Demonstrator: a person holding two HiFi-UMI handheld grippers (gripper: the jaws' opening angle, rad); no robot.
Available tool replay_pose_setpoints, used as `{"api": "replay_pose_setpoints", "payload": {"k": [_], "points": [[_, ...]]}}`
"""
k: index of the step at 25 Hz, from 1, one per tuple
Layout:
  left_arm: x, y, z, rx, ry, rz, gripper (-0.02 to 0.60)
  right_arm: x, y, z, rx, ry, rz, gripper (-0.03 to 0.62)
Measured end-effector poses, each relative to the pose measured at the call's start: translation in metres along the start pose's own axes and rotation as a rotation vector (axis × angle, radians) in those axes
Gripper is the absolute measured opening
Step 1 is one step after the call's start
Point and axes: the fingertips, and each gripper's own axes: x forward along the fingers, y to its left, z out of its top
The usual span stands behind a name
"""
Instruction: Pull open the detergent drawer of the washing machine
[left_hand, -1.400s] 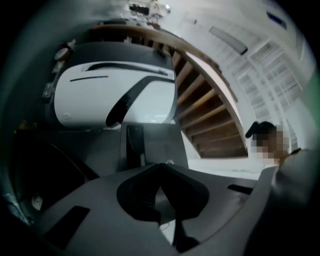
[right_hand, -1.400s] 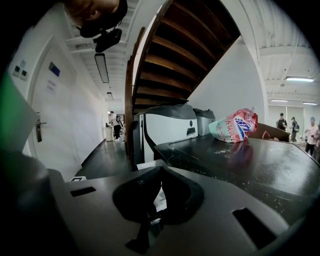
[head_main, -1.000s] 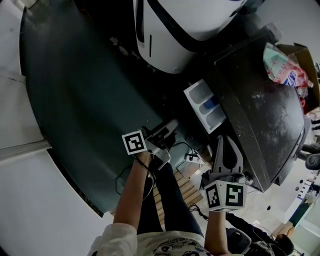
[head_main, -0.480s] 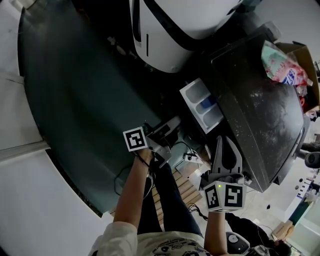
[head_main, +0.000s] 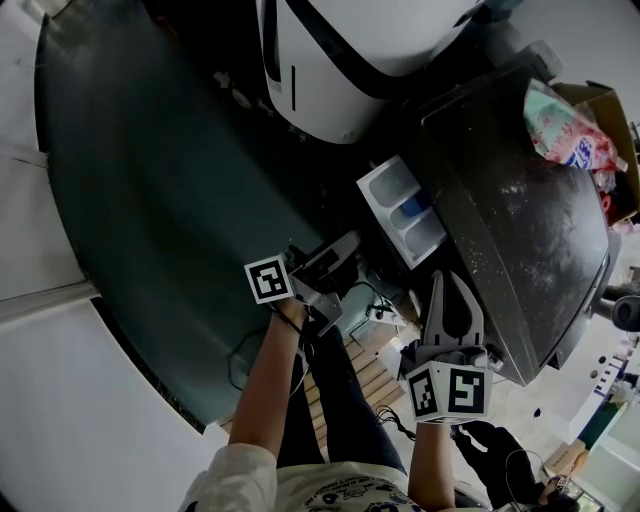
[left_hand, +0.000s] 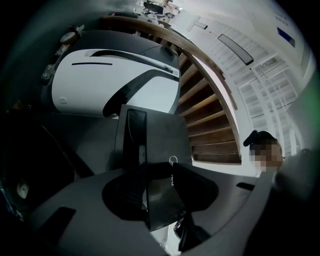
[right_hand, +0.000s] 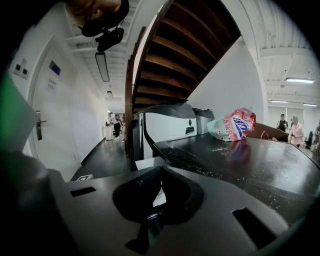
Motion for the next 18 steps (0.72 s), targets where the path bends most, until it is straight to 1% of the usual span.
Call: {"api": "replay_pose_setpoints", "payload": {"k": [7, 18], "points": [[-0.014, -0.007, 0.003, 0.015, -0.004, -0.004, 0.172, 0.001, 0.004, 0.001, 0.001, 0.001, 0.005, 0.014], [-0.034, -0.014, 0.003, 0.027, 0.005, -0.001, 0.169, -0.004, 0.021, -0.001, -0.001, -0.001, 0.017, 0.014]]}}
